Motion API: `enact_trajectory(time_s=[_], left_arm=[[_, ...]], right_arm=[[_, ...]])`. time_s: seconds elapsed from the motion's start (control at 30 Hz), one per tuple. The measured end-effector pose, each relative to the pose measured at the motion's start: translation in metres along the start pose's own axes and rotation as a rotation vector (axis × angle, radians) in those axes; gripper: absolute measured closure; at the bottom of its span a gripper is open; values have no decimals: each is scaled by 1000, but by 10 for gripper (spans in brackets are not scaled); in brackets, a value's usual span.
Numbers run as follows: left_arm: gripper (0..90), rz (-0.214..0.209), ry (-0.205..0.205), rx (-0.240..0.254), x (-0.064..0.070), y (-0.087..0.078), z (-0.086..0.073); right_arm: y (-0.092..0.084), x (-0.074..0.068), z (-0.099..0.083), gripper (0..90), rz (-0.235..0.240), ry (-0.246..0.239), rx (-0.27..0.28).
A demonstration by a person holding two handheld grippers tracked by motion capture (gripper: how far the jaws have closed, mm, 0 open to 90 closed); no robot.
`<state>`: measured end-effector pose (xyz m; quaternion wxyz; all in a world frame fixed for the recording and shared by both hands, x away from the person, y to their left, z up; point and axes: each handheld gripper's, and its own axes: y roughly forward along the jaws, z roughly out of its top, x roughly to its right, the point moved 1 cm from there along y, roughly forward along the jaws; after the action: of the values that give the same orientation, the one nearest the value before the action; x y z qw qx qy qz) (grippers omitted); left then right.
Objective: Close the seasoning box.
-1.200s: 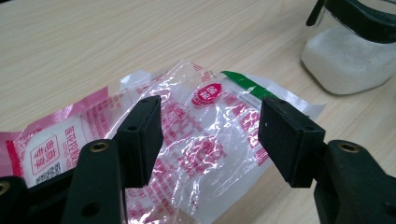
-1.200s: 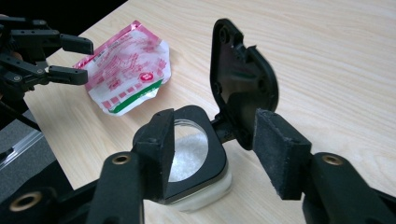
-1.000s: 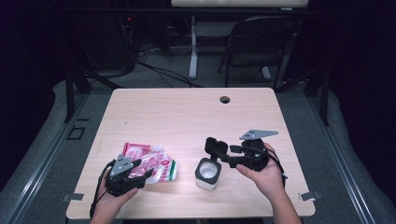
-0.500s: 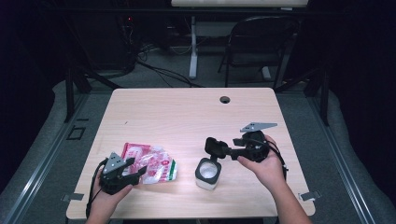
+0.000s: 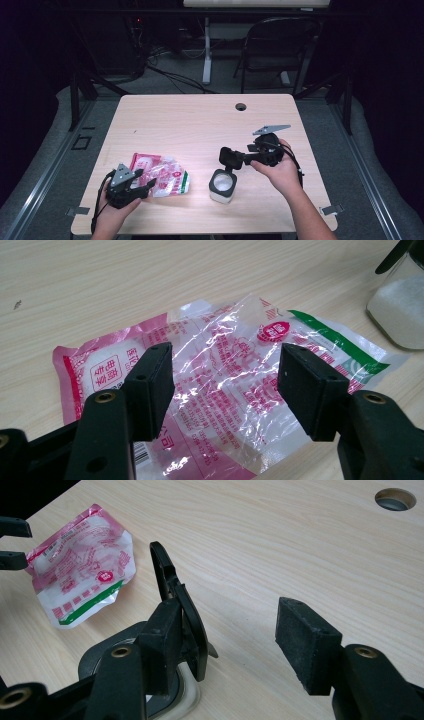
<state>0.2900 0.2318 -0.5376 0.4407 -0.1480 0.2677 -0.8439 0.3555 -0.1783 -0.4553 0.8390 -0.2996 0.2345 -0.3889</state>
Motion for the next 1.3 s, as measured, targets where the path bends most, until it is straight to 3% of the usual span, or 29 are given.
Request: enact_trajectory(time_s=[0.43, 0.83, 1.3], left_arm=[[397, 0, -2, 2, 0, 0, 0], [398, 2, 0, 0, -1, 0, 0], [398, 4, 3, -1, -1, 0, 0]], right_arm=[[-1, -2, 2, 450, 13, -7, -7], [9, -9, 6, 600, 53, -29, -24], [19, -15, 10, 578, 67, -54, -45]])
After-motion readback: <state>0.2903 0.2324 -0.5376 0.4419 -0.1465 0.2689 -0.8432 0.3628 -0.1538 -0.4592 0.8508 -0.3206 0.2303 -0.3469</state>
